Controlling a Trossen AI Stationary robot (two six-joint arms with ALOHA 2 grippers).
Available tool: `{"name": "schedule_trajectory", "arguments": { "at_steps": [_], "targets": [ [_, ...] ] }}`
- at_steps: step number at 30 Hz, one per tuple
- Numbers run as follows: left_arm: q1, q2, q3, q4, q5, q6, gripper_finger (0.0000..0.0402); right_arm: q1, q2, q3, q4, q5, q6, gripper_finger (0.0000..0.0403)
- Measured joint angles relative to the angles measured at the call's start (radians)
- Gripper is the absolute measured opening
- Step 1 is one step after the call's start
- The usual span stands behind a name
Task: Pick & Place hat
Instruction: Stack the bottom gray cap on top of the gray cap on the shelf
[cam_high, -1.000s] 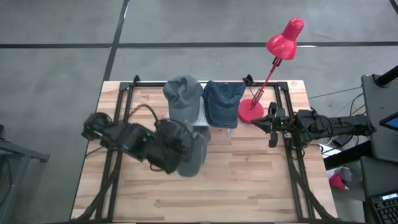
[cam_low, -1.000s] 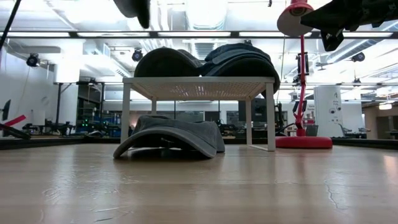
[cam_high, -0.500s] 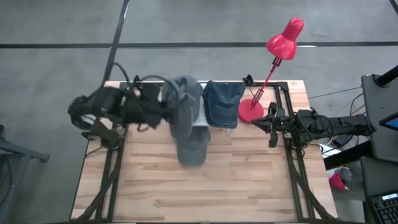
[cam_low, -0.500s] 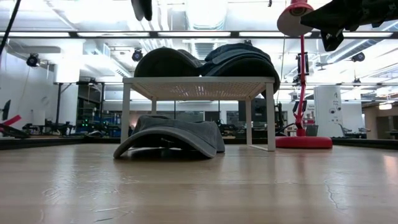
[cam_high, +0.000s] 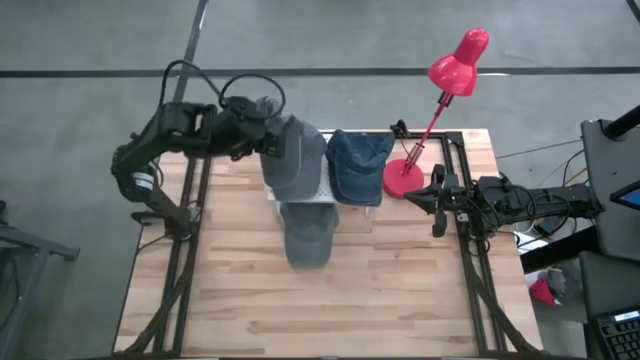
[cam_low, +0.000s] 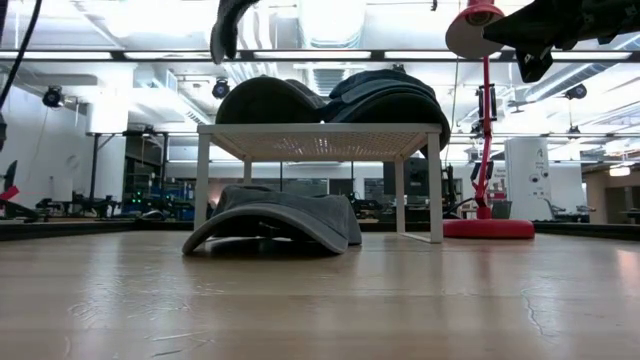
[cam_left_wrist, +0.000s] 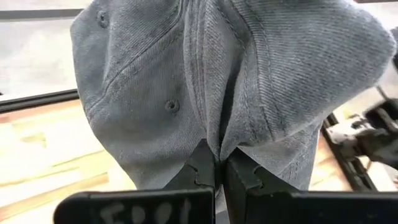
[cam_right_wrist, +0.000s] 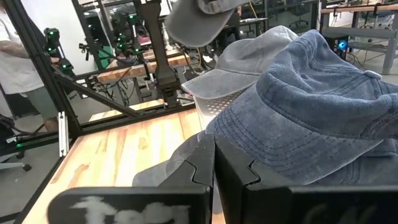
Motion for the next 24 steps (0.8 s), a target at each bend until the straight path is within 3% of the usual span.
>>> {"name": "schedule_trajectory", "arguments": {
  "at_steps": [12, 24],
  "targets": [
    [0.116, 0.082, 0.021, 0.012, 0.104, 0.084, 0.0005, 0.000, 0.000, 0.000, 0.000, 0.000, 0.000, 0.0008],
    [0.179, 0.156, 0.071, 0.002, 0.131, 0.156, 0.0005, 0.000, 0.000, 0.000, 0.000, 0.000, 0.024, 0.0008]
  ]
}}
